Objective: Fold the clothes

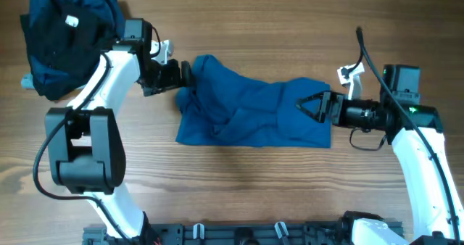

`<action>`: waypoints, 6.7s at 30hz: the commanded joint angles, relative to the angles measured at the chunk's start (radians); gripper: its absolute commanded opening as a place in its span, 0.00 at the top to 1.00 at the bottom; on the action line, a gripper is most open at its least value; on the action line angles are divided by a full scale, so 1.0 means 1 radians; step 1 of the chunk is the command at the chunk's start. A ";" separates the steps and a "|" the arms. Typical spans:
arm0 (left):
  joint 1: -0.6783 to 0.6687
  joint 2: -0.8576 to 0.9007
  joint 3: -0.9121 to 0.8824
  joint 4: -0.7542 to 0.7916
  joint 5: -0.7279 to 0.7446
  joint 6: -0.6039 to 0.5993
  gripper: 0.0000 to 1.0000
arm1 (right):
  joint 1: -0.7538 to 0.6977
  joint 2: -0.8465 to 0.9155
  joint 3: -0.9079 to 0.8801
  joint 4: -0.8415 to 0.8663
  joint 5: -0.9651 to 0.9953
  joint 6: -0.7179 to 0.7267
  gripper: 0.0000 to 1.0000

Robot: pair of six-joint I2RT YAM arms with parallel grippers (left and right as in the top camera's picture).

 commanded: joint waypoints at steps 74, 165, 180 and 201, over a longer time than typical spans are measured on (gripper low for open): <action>-0.364 -0.043 0.323 -0.347 -0.111 -0.262 0.93 | 0.004 -0.013 0.006 -0.060 0.357 0.008 0.00; 0.002 -0.263 0.323 -0.517 -0.358 -0.436 0.00 | 0.772 0.157 0.003 0.111 0.805 1.101 0.94; 0.002 -0.263 0.323 -0.525 -0.358 -0.436 0.00 | 0.461 0.186 0.178 0.285 0.749 0.518 0.37; 0.002 -0.263 0.323 -0.530 -0.358 -0.436 0.00 | 0.461 0.444 0.190 0.308 0.792 0.342 0.95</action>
